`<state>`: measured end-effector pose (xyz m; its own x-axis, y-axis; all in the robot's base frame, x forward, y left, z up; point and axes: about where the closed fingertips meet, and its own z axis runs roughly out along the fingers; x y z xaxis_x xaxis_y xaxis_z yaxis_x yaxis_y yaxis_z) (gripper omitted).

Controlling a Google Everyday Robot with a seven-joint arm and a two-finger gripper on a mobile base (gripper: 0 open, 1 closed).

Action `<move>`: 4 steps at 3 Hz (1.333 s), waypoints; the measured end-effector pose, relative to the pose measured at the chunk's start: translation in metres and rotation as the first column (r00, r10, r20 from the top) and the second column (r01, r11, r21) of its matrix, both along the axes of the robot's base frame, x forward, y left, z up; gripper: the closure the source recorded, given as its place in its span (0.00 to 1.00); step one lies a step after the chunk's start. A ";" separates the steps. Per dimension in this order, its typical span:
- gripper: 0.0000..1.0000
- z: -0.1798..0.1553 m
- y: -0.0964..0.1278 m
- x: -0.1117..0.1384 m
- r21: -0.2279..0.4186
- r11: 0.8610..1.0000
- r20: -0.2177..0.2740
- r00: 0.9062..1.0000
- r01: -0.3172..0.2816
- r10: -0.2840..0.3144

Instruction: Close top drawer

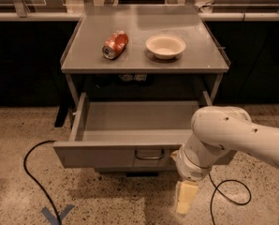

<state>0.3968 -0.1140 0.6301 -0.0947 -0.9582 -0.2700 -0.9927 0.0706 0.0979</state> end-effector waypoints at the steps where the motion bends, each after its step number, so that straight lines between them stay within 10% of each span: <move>1: 0.00 0.002 -0.007 0.023 -0.001 1.000 0.011 1.000 0.016 -0.016; 2: 0.00 -0.001 -0.027 0.083 -0.033 0.996 0.029 0.996 0.086 -0.085; 4: 0.00 0.003 -0.030 0.094 -0.021 0.994 0.033 0.994 0.106 -0.105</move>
Offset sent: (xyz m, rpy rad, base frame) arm 0.0972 -0.0338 0.0021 -0.0338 -0.0418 -0.1068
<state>0.4911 -0.1443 0.6330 -0.1876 -0.9493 -0.2524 -0.9821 0.1770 0.0640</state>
